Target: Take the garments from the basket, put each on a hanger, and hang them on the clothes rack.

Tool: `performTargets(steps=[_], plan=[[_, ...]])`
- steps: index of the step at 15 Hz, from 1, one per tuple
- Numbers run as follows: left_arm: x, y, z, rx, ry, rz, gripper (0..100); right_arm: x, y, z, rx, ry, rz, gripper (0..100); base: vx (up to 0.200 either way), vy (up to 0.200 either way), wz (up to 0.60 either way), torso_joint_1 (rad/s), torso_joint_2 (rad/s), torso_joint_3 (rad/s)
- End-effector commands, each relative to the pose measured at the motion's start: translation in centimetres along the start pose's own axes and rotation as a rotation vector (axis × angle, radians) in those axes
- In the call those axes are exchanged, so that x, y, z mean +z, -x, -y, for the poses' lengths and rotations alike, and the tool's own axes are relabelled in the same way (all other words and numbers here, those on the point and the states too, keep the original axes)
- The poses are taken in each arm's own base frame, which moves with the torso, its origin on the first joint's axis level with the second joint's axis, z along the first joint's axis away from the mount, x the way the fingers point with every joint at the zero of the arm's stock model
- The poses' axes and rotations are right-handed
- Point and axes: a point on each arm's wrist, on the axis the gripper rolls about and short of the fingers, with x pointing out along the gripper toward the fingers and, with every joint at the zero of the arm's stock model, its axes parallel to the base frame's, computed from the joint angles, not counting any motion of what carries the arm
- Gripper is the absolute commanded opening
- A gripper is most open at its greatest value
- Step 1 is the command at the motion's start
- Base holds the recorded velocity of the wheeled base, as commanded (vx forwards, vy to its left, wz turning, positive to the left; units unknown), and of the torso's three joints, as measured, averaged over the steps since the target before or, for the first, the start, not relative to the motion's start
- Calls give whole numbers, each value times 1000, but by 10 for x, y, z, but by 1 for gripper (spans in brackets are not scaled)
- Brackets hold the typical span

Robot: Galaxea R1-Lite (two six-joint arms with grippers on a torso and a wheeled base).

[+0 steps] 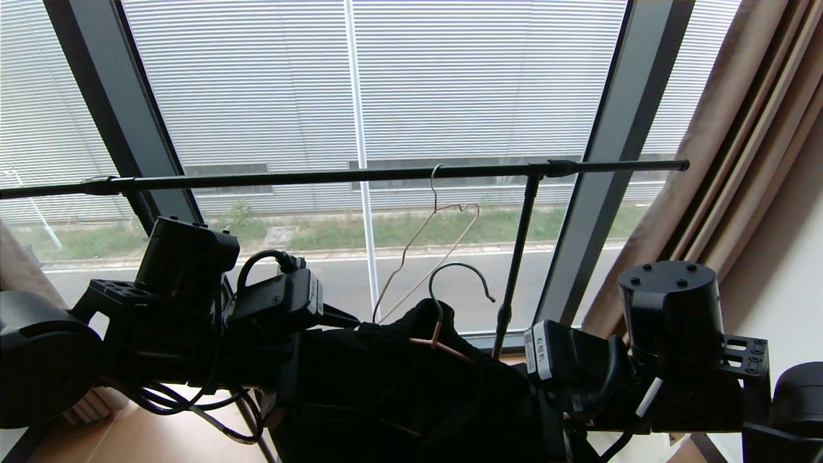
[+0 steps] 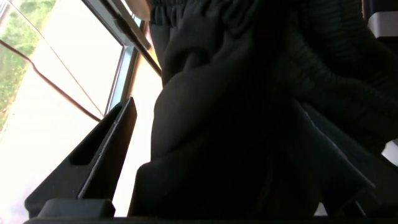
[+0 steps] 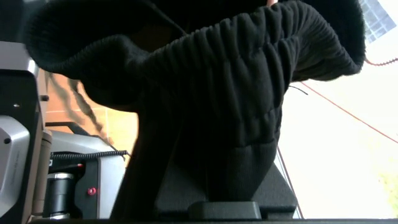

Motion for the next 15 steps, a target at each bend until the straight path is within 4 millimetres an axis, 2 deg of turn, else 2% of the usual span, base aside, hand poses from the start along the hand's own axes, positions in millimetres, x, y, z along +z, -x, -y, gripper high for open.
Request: performTargets(steps=[1,3,4,15], plan=[[-2,-2,-1,-5,8,-6,100,0,0,0,-1,2,2,0,0,0,0,0,0,0],[-3,-3,-2,-5,11,-8,100,1,1,-1,-1,4,4,0,0,0,0,0,0,0],[-3,-3,-2,-4,13,-9,0,1,1,-1,0,5,6,0,0,0,0,0,0,0],[-4,4,3,4,18,-7,0,2,5,6,-30,-5,9,0,0,0,0,0,0,0]])
